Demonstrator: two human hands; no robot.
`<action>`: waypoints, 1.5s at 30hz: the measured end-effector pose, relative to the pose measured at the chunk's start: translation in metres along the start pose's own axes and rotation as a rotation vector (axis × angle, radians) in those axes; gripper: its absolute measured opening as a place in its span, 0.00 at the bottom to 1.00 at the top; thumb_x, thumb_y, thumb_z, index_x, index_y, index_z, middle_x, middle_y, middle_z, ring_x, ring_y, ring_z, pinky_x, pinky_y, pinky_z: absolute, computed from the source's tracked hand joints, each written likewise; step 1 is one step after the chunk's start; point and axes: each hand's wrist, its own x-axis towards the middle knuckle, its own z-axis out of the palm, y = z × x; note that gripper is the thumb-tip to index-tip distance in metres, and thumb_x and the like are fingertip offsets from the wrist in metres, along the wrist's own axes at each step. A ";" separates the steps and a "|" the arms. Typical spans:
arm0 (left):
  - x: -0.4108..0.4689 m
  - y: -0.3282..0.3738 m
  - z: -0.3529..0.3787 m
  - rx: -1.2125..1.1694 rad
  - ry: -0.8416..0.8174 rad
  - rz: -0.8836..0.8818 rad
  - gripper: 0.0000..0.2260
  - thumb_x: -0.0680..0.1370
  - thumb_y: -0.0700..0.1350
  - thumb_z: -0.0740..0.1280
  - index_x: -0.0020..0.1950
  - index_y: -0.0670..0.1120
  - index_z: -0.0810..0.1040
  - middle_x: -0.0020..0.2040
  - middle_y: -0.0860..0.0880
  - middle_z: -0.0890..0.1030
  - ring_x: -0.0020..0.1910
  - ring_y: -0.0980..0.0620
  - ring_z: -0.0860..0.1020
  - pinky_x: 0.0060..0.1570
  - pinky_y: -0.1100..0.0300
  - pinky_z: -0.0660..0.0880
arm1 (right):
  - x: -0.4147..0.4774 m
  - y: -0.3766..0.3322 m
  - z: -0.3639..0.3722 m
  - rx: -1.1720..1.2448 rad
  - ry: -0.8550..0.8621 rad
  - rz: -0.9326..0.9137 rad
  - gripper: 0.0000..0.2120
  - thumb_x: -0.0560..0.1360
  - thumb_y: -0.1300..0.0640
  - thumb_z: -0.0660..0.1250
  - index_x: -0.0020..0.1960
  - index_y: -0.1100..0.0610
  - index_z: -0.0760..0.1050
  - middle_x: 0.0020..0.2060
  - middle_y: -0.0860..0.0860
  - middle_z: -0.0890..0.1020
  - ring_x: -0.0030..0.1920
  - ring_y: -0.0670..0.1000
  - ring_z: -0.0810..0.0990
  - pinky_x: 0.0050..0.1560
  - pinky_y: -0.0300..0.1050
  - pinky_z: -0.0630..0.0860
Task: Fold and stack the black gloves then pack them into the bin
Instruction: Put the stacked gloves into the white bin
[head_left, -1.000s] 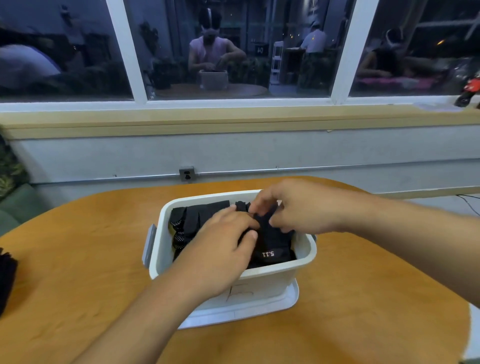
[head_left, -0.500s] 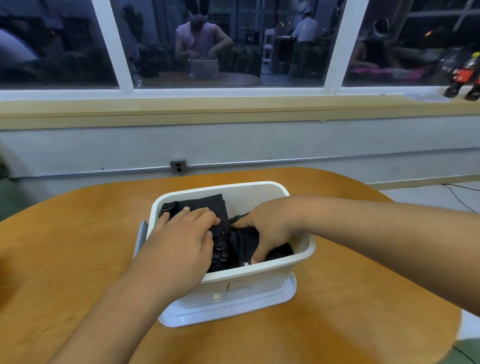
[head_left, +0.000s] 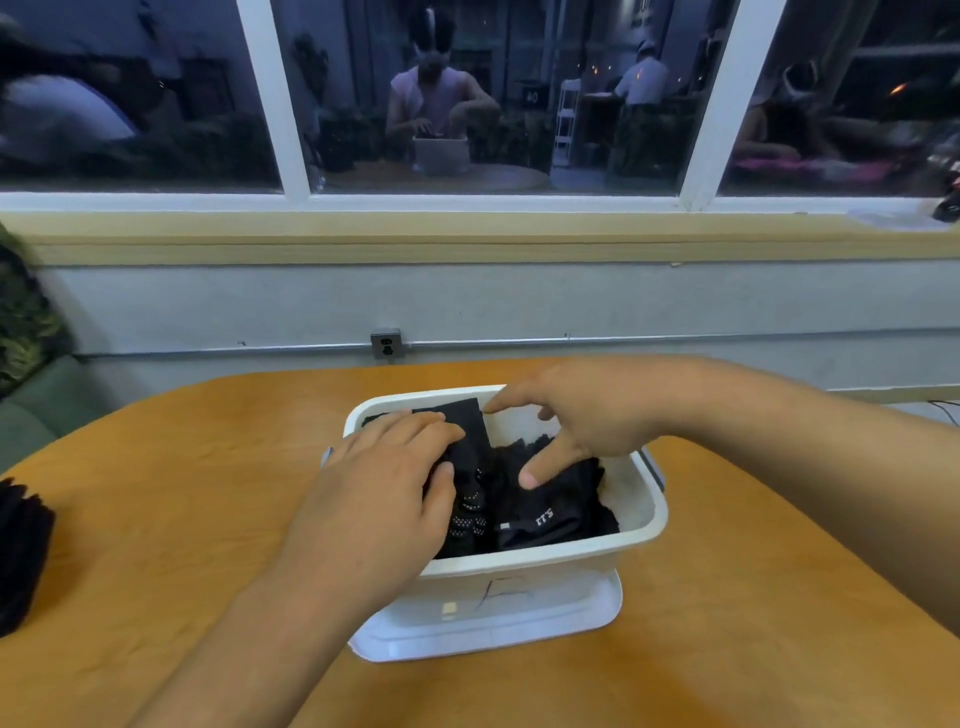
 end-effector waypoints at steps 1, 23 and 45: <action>-0.002 -0.004 -0.005 -0.010 0.040 0.005 0.16 0.86 0.52 0.59 0.73 0.60 0.75 0.71 0.65 0.74 0.76 0.59 0.66 0.71 0.56 0.65 | -0.001 -0.005 -0.005 0.033 0.051 -0.028 0.43 0.71 0.31 0.77 0.81 0.31 0.61 0.76 0.40 0.72 0.73 0.47 0.75 0.67 0.48 0.73; -0.171 -0.269 -0.137 0.080 0.283 -0.581 0.12 0.85 0.52 0.63 0.68 0.55 0.79 0.63 0.58 0.79 0.64 0.51 0.77 0.61 0.49 0.77 | 0.164 -0.318 -0.009 0.002 -0.031 -0.491 0.26 0.84 0.38 0.64 0.79 0.46 0.70 0.75 0.48 0.76 0.70 0.52 0.78 0.70 0.50 0.75; -0.164 -0.372 -0.052 -0.158 -0.030 -0.752 0.28 0.84 0.70 0.51 0.84 0.70 0.53 0.86 0.61 0.48 0.86 0.47 0.42 0.83 0.40 0.53 | 0.304 -0.421 0.105 1.245 -0.382 0.155 0.24 0.80 0.39 0.72 0.68 0.53 0.75 0.67 0.57 0.78 0.71 0.59 0.76 0.69 0.53 0.73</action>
